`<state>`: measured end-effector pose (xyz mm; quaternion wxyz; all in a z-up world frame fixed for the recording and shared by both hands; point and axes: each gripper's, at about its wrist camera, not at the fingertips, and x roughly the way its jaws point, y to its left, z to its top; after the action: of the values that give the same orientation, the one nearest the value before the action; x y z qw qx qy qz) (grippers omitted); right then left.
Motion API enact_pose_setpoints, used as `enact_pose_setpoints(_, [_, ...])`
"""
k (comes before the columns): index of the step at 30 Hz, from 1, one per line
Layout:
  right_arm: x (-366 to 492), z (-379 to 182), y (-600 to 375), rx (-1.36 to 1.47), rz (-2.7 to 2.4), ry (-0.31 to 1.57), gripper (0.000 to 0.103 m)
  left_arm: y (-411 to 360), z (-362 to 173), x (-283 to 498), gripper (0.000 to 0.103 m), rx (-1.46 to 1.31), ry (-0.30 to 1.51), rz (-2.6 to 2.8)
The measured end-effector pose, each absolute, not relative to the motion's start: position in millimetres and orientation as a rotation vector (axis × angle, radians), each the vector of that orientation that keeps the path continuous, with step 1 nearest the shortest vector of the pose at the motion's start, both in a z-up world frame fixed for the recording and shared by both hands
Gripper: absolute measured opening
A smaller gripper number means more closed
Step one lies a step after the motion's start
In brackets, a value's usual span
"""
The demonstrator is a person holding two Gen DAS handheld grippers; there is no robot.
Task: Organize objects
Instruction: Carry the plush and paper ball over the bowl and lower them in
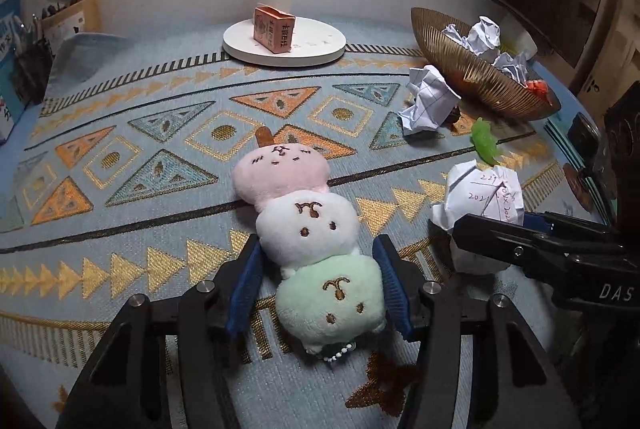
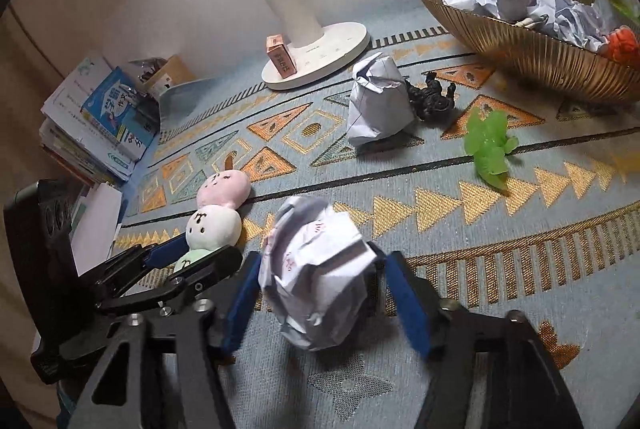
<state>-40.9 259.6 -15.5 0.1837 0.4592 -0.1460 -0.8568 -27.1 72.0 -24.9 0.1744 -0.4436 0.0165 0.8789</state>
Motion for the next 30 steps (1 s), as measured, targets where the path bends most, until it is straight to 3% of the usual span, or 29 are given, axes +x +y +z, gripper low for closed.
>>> enact_pose_setpoints(6, [-27.3,23.7,286.1,1.154,-2.520,-0.387,0.050,85.0,7.9,-24.5,0.051,-1.150,0.011,2.458])
enact_pose_setpoints(15, [-44.3,119.1,395.8,0.898,-2.950,-0.541,0.050,187.7,107.5,-74.6,0.051,-0.847,0.103,2.334])
enact_pose_setpoints(19, [-80.4,125.8,438.0,0.913,-3.043,-0.722,0.050,231.3,112.7,-123.7,0.051,-0.851,0.071,2.258])
enact_pose_setpoints(24, [-129.9,121.1,449.9,0.983,-3.095,-0.708,0.050,267.4,97.9,-170.7,0.052,-0.879,0.038,2.230])
enact_pose_setpoints(26, [-145.9,120.0,455.5,0.972,-3.095,-0.725,0.053,275.8,95.3,-180.1,0.059,-0.842,0.032,2.241])
enact_pose_setpoints(27, [-153.6,119.7,460.4,0.976,-3.086,-0.731,0.057,279.3,93.4,-185.0,0.071,-0.839,0.036,2.251])
enact_pose_setpoints(28, [-159.9,117.8,462.0,0.993,-3.093,-0.728,0.065,281.4,91.6,-189.4,0.075,-0.849,0.030,2.255])
enact_pose_setpoints(30, [-168.7,114.2,464.7,1.031,-3.109,-0.697,0.076,280.4,89.2,-194.4,0.077,-0.868,-0.011,2.232])
